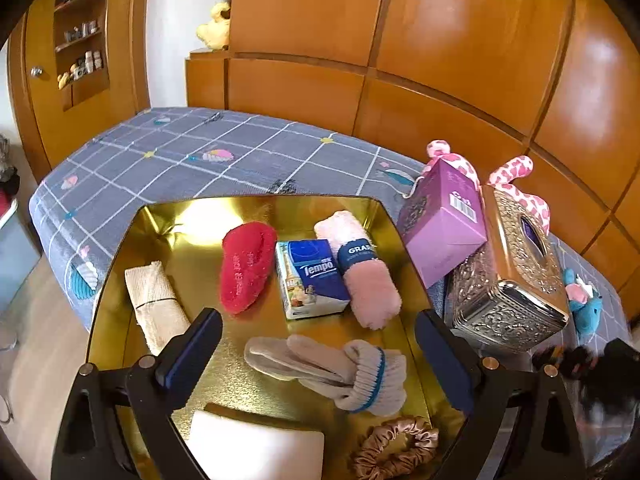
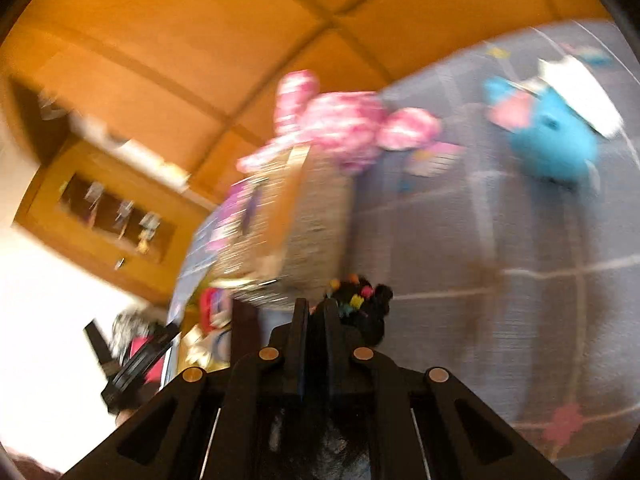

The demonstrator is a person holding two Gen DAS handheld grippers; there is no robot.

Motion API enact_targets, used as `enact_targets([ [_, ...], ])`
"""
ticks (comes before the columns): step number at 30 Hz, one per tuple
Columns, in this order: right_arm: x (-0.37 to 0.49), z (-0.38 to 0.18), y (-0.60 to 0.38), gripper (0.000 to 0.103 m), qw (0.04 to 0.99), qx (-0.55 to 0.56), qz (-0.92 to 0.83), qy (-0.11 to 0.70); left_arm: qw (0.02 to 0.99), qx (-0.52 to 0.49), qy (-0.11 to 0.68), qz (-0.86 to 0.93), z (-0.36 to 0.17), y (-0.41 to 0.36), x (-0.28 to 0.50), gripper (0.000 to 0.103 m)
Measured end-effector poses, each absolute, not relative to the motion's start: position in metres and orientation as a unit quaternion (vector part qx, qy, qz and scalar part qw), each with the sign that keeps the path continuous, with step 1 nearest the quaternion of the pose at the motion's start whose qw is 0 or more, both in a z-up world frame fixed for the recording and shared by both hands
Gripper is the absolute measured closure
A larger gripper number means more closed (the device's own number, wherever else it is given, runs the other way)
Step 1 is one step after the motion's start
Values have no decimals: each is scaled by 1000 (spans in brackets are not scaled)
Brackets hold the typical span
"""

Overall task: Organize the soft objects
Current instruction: 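Carry the black beaded hair wig toward the gold tray with the right tool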

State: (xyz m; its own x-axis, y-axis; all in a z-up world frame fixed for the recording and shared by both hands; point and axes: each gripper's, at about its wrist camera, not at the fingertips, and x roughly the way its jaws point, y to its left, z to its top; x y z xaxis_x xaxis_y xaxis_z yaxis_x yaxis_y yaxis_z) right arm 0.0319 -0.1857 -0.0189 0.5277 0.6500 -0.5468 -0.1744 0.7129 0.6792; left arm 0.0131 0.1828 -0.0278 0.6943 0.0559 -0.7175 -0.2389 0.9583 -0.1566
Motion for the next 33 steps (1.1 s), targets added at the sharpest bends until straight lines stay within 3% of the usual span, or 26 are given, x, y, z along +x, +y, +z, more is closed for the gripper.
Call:
enact_targets([
  [9,43,-8,-134,102,850,174,235,438,911,-129,383,83,-28,188,13,5],
  [12,34,-14,-130,88,838,131,267,458,911,-126,383,82,-28,186,14,5],
  [13,30,-16,-127,67,834,111,275,466,911,-125,384,82,-29,186,14,5],
  [14,27,-20,-123,56,831,88,274,477,911,-125,385,81,-30,185,14,5],
  [15,25,-25,-119,55,827,67,271,488,910,-125,387,81,-30,185,15,5],
  [21,14,-63,-97,55,801,-42,249,543,909,-127,387,86,-32,191,15,5],
  [22,13,-69,-92,57,798,-61,241,548,909,-128,387,88,-32,192,16,5],
  [23,12,-75,-87,75,797,-84,230,552,909,-128,386,89,-32,193,16,5],
  [26,3,-84,-76,90,802,-133,220,539,911,-127,380,98,-29,198,15,6],
  [33,-4,-70,-71,94,811,-115,247,518,916,-113,364,122,-21,207,13,5],
])
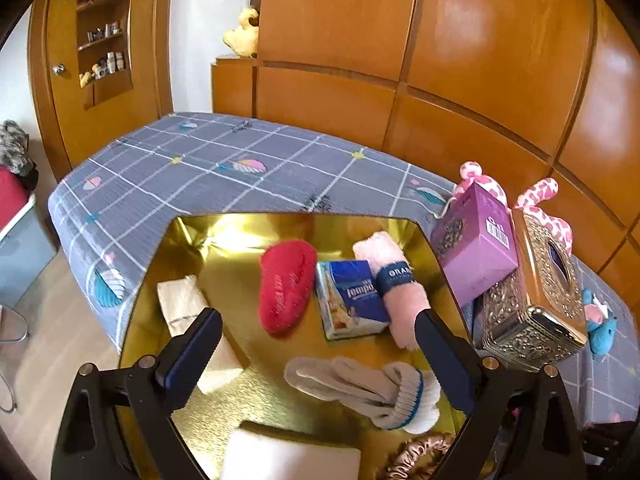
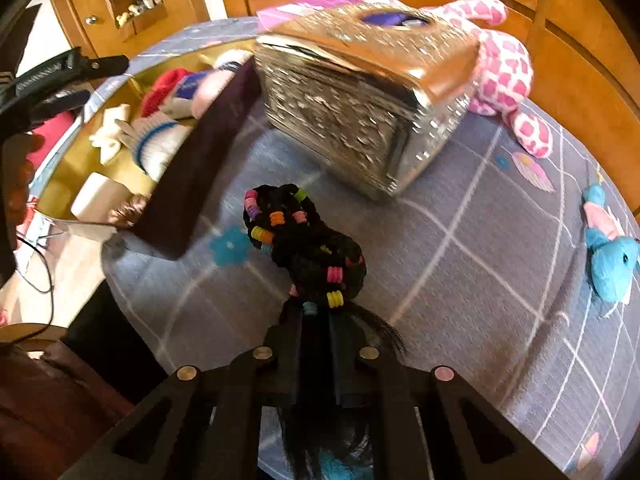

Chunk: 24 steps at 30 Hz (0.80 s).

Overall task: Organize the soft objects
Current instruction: 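Carry the black beaded hair wig toward the gold tray with the right tool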

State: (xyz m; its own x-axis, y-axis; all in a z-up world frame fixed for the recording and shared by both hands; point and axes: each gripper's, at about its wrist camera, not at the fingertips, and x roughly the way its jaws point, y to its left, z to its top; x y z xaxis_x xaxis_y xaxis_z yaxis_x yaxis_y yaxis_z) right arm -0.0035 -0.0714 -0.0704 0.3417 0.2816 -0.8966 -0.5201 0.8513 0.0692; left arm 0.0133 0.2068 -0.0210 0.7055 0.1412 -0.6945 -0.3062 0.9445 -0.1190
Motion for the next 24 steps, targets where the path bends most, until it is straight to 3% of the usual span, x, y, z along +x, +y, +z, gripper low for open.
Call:
enact_targets([
  [24,-5,-59,-67,93,813,-45,277,510,920,-87,362,127,-18,195,12,1],
])
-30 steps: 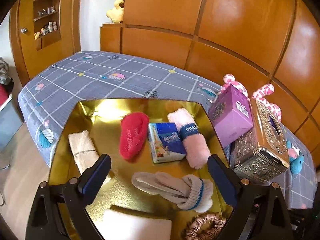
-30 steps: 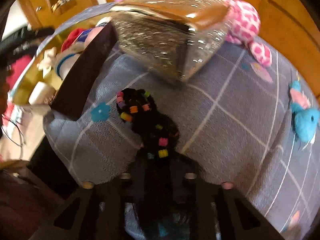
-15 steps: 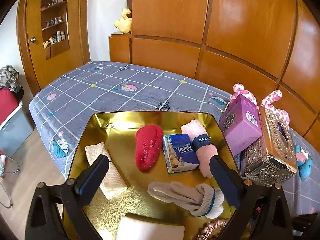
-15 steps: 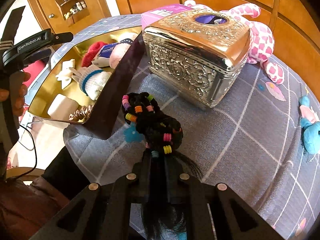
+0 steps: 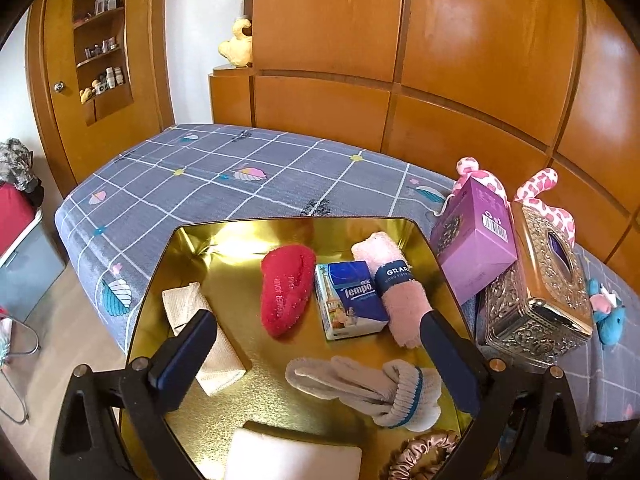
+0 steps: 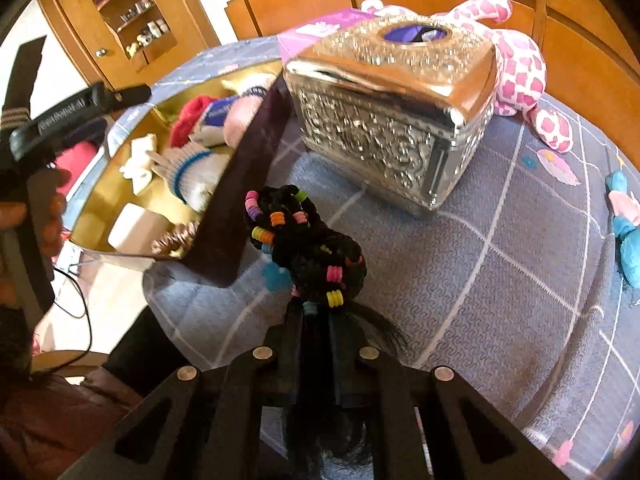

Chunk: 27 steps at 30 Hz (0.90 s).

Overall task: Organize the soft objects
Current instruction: 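Carry the black beaded hair wig toward the gold tray with the right tool, then lower the hair wig into the gold tray and open the right tool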

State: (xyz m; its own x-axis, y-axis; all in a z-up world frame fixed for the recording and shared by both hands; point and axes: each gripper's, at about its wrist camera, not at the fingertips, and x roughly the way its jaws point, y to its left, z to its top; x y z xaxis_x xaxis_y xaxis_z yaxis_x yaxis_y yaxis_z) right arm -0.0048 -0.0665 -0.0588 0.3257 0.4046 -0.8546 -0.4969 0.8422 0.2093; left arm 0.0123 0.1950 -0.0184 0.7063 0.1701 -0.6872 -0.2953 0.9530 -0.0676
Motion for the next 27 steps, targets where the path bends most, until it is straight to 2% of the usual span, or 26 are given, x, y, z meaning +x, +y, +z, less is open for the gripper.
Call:
enact_targets([
  [17,-4,-12,-62,93,822,-19,321,470,918,-85,369,122,-22,193,15,1],
  [27,9,1,-14,93,815,-41,358,454,918,-117,343,160,-10,230,11,1],
])
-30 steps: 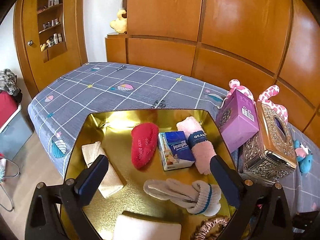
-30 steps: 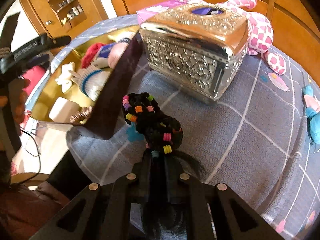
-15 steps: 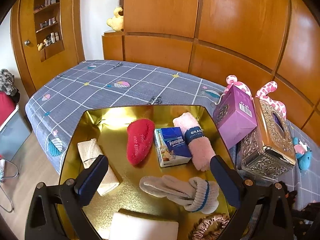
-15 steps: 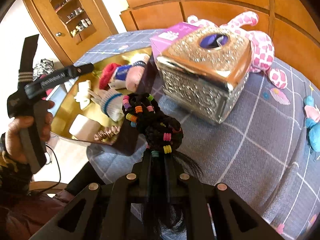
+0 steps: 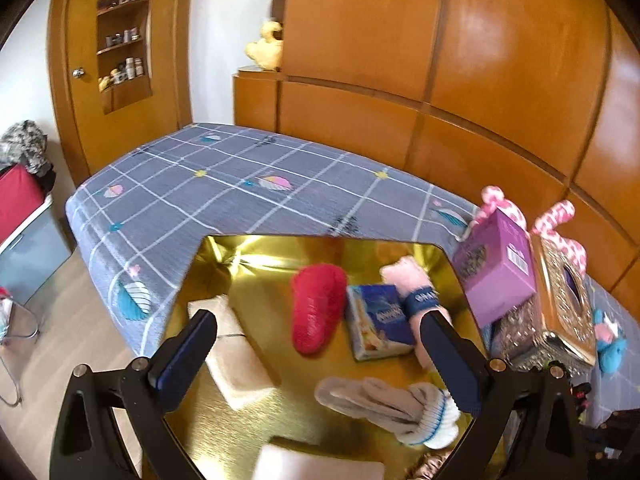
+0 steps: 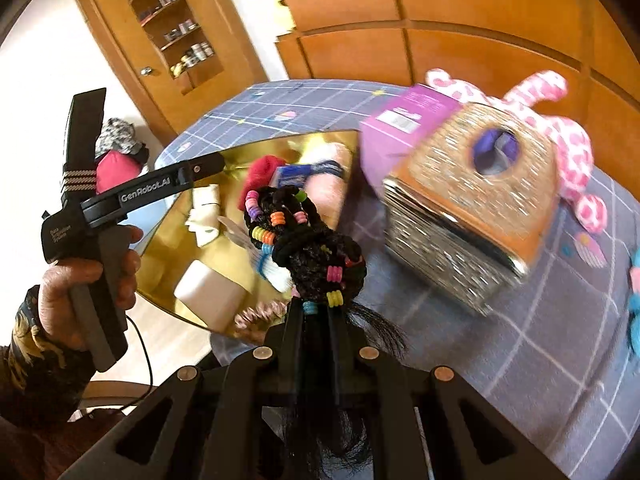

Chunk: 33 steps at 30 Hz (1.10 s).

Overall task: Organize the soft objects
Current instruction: 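Lower the hair wig into the gold tray and open the right tool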

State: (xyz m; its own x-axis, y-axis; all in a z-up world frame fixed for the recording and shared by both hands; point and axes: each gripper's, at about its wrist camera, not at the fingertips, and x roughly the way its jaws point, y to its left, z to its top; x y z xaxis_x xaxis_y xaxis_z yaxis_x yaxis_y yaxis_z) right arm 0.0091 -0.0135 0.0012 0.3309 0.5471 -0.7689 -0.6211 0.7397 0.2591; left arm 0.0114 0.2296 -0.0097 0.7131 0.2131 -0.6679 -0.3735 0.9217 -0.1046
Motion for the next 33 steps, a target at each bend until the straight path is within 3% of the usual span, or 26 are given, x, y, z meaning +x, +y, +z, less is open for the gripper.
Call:
enact_targets([
  [17,41,10,53,93,805,-51,387,447,916,-100,339,192,-6,250,-1,1],
  [25,61,16,78,93,795,3,415,443,912,-114,340,201,-8,261,-2,1],
  [33,64,-29,131,93,763,-37,418,492,910,-123,335,212,-7,272,-3,1],
])
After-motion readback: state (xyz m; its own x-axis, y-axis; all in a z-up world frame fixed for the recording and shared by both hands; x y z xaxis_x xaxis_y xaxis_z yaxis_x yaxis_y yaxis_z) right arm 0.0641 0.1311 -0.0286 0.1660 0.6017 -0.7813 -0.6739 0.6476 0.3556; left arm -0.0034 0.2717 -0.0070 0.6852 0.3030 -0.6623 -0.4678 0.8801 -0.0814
